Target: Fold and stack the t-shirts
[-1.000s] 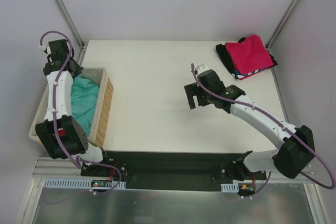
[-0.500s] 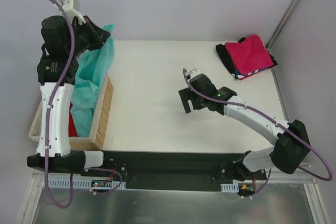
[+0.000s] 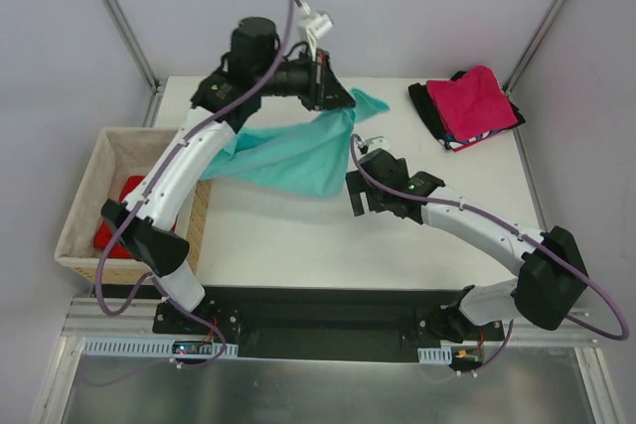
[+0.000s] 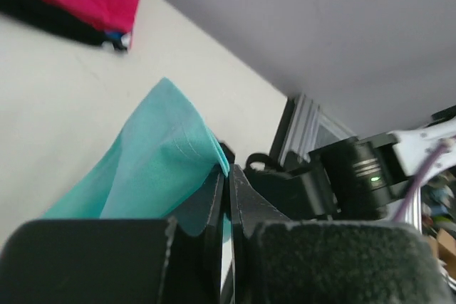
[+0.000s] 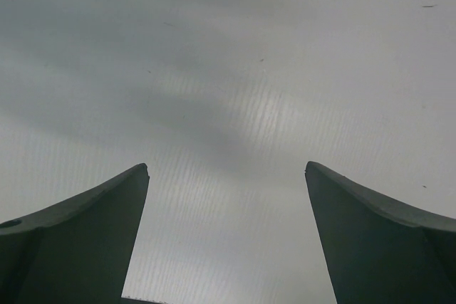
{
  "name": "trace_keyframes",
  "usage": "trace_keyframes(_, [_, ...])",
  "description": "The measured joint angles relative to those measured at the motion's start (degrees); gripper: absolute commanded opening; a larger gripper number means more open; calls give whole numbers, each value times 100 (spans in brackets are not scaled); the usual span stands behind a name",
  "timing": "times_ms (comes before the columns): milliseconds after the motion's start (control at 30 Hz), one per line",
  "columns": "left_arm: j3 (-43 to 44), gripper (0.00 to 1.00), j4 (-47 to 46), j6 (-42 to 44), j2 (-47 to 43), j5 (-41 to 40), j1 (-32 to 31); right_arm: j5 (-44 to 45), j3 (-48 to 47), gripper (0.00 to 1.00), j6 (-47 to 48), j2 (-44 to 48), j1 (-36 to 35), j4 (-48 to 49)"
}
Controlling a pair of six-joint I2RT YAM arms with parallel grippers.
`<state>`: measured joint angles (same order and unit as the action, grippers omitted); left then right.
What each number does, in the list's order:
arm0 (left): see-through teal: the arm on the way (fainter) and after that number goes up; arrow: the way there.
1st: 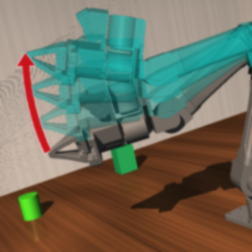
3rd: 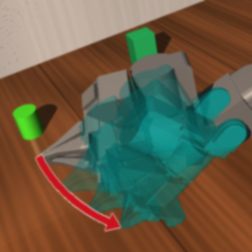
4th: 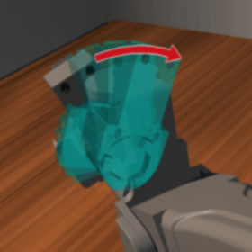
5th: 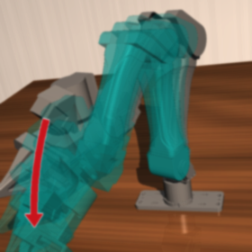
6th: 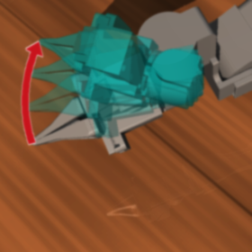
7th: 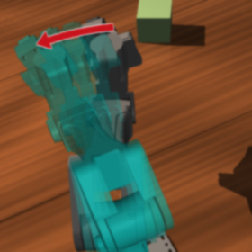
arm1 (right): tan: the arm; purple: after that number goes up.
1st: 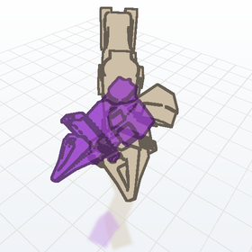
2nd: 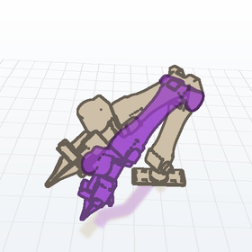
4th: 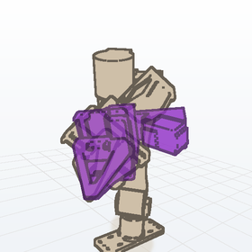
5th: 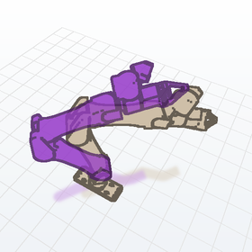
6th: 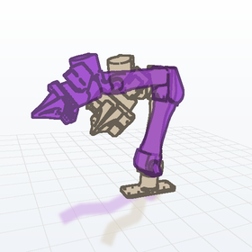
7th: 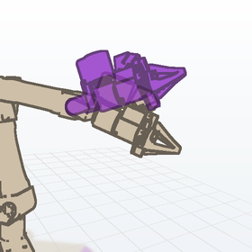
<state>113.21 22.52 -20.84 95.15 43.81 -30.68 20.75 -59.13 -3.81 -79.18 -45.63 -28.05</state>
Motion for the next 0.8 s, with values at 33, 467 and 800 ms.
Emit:
trace_keyframes(33, [-203,0,35,39,120,-15,-94,109,33,96,-48,31,0,-11])
trace_keyframes(467, [-1423,99,59,269,1641,-841,-614,734,181,96,-278,719,-7,-509])
trace_keyframes(800, [-669,99,1043,702,715,-2107,-673,791,114,97,-278,835,-7,-470])
